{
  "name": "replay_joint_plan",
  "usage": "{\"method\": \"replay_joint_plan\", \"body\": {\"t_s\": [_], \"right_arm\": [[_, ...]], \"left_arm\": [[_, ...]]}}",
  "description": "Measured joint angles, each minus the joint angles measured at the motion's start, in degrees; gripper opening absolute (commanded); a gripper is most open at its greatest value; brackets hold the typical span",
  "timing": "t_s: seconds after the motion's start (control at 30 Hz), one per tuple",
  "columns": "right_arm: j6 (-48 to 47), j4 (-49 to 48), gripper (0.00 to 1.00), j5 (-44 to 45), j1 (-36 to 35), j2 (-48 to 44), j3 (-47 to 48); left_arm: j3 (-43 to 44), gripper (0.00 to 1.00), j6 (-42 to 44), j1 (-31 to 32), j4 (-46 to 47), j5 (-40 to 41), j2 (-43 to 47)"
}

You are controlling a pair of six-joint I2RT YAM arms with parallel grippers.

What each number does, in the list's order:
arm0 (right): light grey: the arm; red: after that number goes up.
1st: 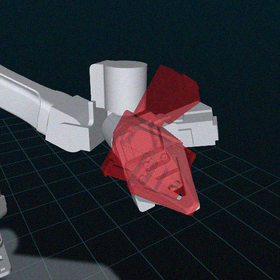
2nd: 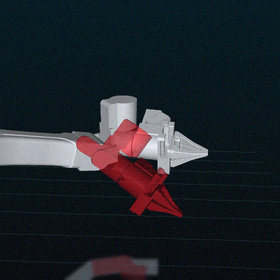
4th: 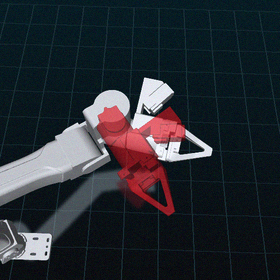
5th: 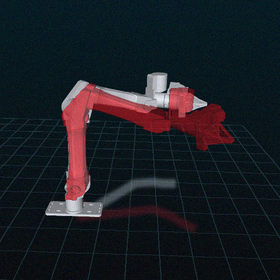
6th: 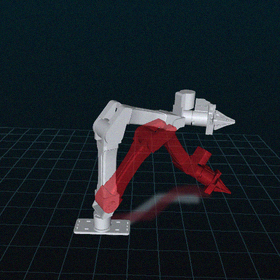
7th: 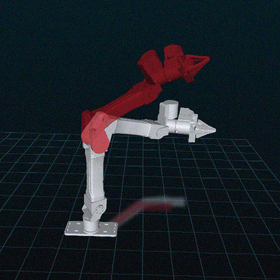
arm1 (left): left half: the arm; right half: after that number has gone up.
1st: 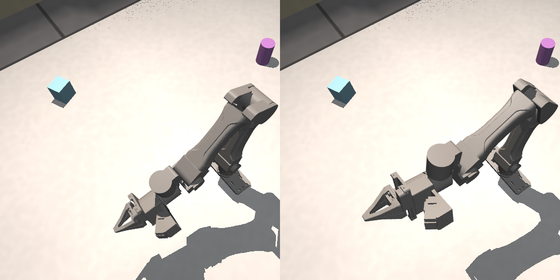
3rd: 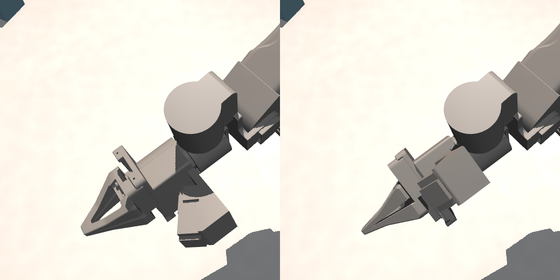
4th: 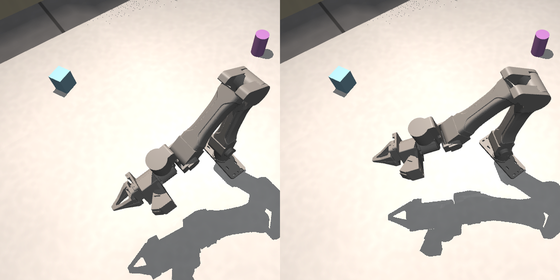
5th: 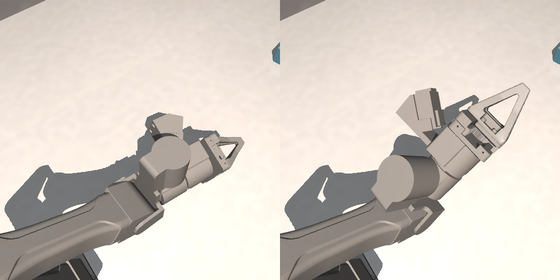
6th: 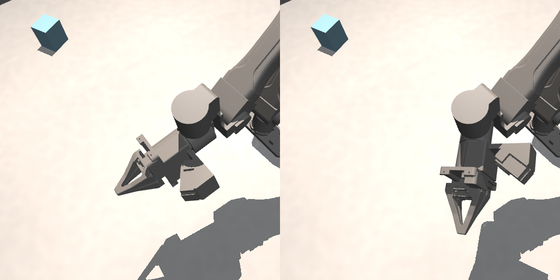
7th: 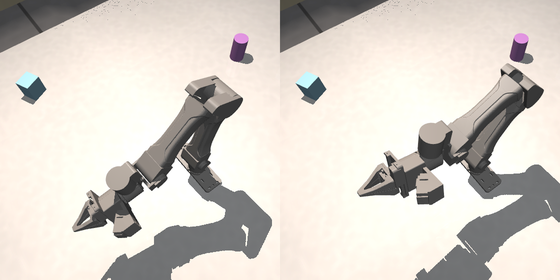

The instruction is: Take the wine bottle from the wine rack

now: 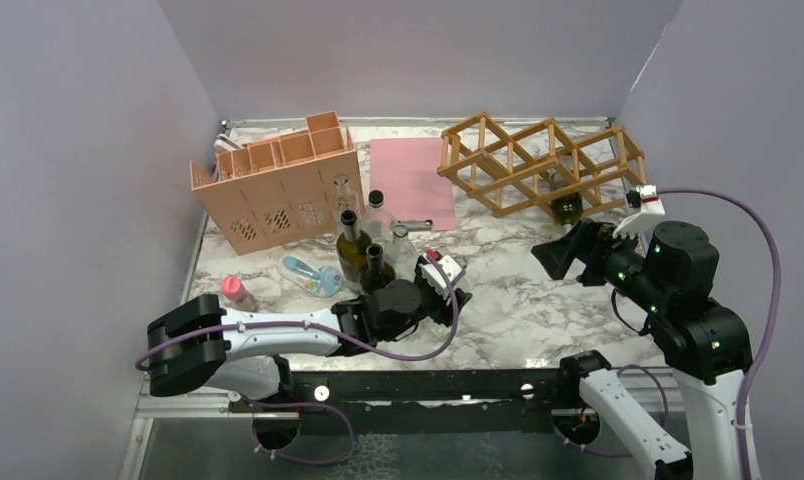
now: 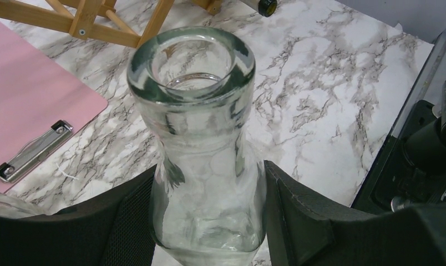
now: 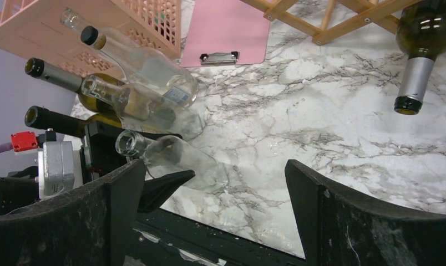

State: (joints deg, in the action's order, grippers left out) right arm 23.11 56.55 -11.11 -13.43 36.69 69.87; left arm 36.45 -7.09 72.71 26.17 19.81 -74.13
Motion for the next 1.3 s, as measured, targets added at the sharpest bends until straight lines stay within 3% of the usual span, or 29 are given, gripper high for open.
{"method": "replay_joint_plan", "body": {"t_s": [0.23, 0.7, 0.8, 1.3], "right_arm": [[0.0, 0.0, 0.99, 0.1, 0.0, 0.0, 0.0], [-0.1, 0.0, 0.99, 0.2, 0.0, 0.1, 0.0], [-0.3, 0.0, 0.99, 0.5, 0.0, 0.3, 0.0], [-2.5, 0.2, 1.00, 2.9, 0.0, 4.6, 5.8]], "left_arm": [[-1.6, 0.84, -0.9, 0.0, 1.1, 0.0, 1.8], [-1.4, 0.92, -0.6, 0.0, 0.2, 0.0, 7.7], [0.5, 0.99, 0.0, 0.0, -2.0, -0.2, 8.7], [18.9, 0.99, 7.3, 0.0, -19.7, -1.6, 17.5]]}}
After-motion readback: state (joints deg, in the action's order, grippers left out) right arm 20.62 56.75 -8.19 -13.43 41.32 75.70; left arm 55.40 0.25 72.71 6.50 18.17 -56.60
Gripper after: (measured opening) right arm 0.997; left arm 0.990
